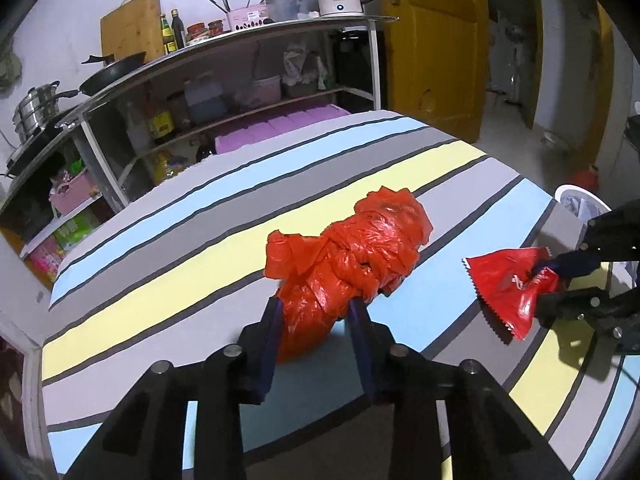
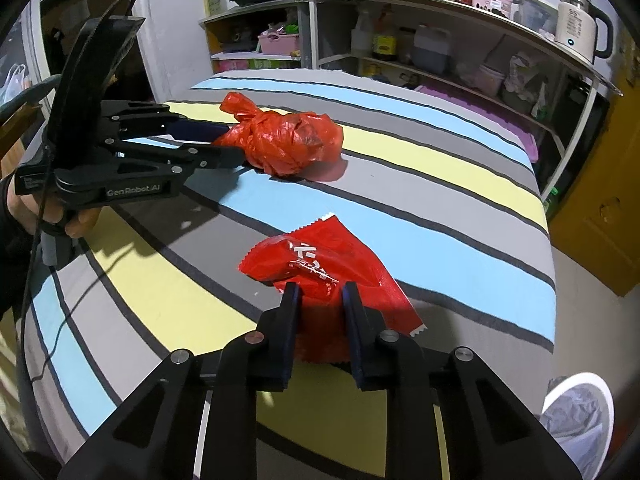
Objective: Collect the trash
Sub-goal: 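Grasp the red plastic bag with the left tool while the right tool grasps the red wrapper, then lift and carry the red bag and red wrapper over the bin with both tools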
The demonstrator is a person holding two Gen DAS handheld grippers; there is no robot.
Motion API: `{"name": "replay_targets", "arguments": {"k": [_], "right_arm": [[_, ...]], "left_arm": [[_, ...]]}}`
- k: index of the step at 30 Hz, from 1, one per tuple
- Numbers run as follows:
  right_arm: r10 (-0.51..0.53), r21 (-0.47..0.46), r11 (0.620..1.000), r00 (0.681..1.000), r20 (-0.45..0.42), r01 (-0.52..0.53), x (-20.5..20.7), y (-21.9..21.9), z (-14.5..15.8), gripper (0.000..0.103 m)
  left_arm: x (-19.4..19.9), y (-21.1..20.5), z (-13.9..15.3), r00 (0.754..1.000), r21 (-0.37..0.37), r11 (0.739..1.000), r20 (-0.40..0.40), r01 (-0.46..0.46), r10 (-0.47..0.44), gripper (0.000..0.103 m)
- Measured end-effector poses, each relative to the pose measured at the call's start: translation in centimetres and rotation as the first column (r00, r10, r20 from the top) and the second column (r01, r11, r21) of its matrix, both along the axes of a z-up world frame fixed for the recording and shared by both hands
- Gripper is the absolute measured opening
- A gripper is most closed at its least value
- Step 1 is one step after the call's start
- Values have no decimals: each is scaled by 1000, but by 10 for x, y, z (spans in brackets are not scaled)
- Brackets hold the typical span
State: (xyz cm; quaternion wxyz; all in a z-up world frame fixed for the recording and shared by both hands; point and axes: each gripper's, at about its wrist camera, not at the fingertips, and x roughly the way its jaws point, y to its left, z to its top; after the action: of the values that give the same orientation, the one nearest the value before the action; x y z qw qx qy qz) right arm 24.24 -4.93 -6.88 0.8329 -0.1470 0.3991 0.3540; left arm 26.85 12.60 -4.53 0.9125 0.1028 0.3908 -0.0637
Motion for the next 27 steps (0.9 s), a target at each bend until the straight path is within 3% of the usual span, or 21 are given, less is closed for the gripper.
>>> {"name": "replay_targets", "arguments": {"k": [3,7,27], "right_arm": [[-13,8,1000,1000,1,13,-5,-5,1,22],[-42,33,999,999,-1,42,-11,-15,3,21],[-195,143,971,981,25,189,-44,-72,33,20]], "left_arm": [[-3,0,3,1000,-20,1000,8,-18,18,23],[-13,2,9,998,-66,996,26,-53,55,21],[-88,-45,52,987,-186,979,118,-84,107,19]]}}
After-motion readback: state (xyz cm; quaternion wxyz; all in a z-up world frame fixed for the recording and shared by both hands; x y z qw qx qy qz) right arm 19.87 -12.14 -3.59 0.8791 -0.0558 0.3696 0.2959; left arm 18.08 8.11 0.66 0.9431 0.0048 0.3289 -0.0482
